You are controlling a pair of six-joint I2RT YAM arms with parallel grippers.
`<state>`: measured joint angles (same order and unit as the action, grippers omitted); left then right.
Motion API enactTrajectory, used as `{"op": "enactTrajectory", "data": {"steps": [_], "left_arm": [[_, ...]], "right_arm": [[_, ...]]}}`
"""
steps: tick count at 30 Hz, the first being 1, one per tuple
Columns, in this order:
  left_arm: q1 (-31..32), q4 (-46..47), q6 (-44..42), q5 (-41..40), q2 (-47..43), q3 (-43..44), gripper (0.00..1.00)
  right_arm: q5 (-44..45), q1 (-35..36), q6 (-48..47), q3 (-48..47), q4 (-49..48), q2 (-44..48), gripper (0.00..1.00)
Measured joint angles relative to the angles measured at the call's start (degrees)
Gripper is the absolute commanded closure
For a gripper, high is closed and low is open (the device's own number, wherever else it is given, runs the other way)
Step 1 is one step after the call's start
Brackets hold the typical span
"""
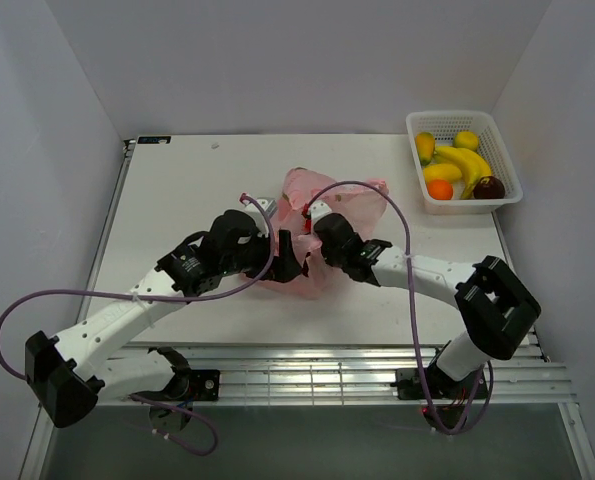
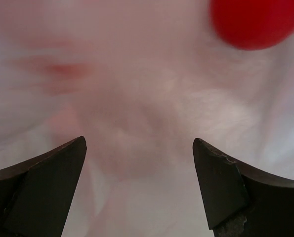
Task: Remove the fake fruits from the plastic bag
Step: Take out the fake fruit from the plastic bag.
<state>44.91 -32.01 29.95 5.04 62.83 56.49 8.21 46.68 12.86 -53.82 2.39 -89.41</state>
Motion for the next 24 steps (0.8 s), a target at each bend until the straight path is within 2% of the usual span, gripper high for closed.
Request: {"op": "enactTrajectory", "data": {"steps": [3, 6, 10, 11, 14, 18, 24], "left_arm": [[0.00, -1.20, 2.82, -5.09, -0.24, -0.44, 0.06], [0.00, -3.43, 6.32, -11.96, -1.40, -2.05, 0.16], [1.60, -1.86, 12.09, -13.75, -4.24, -3.45, 0.50], [1.70, -1.40, 12.55, -13.84, -5.09, -3.78, 0.65], [0.74, -2.91, 12.72, -17.68, -7.04, -5.62, 1.00], [0.15, -4.50, 11.85, -19.50, -7.85, -9.09, 1.00], [0.15, -3.06, 9.86, -17.49, -10.45, -12.35, 1.00]], "right_arm": [[4.37, 7.23, 2.38, 0.04, 0.50, 0.31, 0.07], [5.75, 11.43, 4.74, 0.72, 0.66, 1.88, 0.09], [8.98, 11.58, 5.57, 1.44, 0.24, 3.15, 0.10], [10.14, 11.34, 5.77, 1.46, 0.24, 3.19, 0.10], [13.35, 10.25, 6.21, 1.11, 0.50, 3.10, 0.10], [17.57, 7.48, 6.19, -2.93, 0.81, 0.09, 0.10], [19.32, 1.57, 6.03, -8.39, -2.32, -5.49, 0.10]]}}
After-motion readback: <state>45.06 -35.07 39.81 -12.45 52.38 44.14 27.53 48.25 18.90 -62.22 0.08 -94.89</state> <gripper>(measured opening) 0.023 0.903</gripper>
